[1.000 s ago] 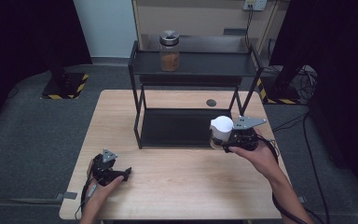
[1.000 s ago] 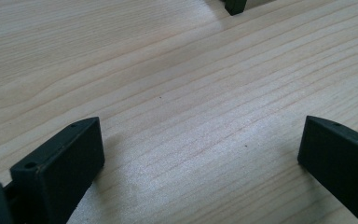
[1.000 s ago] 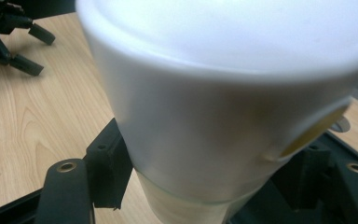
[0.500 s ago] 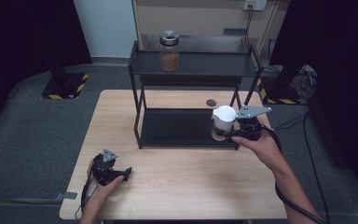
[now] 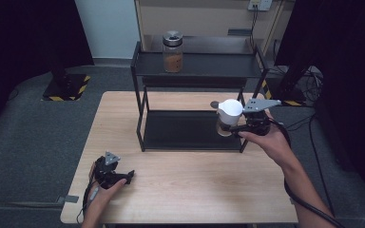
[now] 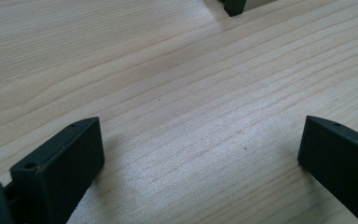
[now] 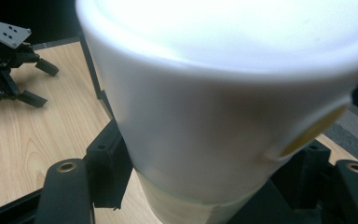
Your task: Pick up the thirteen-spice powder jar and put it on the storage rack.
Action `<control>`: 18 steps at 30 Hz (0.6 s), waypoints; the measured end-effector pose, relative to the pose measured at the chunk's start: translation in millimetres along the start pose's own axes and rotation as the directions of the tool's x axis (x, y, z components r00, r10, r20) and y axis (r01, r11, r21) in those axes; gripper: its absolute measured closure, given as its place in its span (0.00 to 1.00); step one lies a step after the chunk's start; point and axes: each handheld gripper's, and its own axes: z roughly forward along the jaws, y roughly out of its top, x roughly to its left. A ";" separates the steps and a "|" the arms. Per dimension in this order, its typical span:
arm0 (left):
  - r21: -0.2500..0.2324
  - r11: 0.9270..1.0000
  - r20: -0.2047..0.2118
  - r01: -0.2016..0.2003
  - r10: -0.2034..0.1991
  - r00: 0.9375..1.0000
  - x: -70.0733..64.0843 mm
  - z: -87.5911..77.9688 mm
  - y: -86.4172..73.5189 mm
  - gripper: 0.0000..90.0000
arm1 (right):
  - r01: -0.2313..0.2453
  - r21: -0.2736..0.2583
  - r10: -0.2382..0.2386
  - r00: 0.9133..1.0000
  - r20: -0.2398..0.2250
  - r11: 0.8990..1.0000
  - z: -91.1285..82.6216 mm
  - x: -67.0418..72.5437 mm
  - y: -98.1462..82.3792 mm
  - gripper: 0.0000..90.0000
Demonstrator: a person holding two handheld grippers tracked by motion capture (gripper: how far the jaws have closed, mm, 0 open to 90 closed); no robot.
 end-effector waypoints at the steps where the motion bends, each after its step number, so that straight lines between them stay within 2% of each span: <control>1: 0.000 1.000 0.000 0.000 0.000 1.000 0.0 0.0 0.0 0.00 | 0.002 0.001 -0.002 1.000 -0.001 1.000 -0.5 -0.4 1.8 0.35; 13: 0.000 1.000 0.000 0.000 0.000 1.000 -0.1 0.0 0.0 0.00 | 0.009 -0.012 -0.009 1.000 -0.009 1.000 -8.6 -4.7 19.2 0.35; 18: 0.000 1.000 0.000 0.000 0.000 1.000 -0.1 0.0 0.0 0.00 | 0.026 -0.009 -0.026 1.000 -0.006 1.000 -14.7 -5.9 32.2 0.35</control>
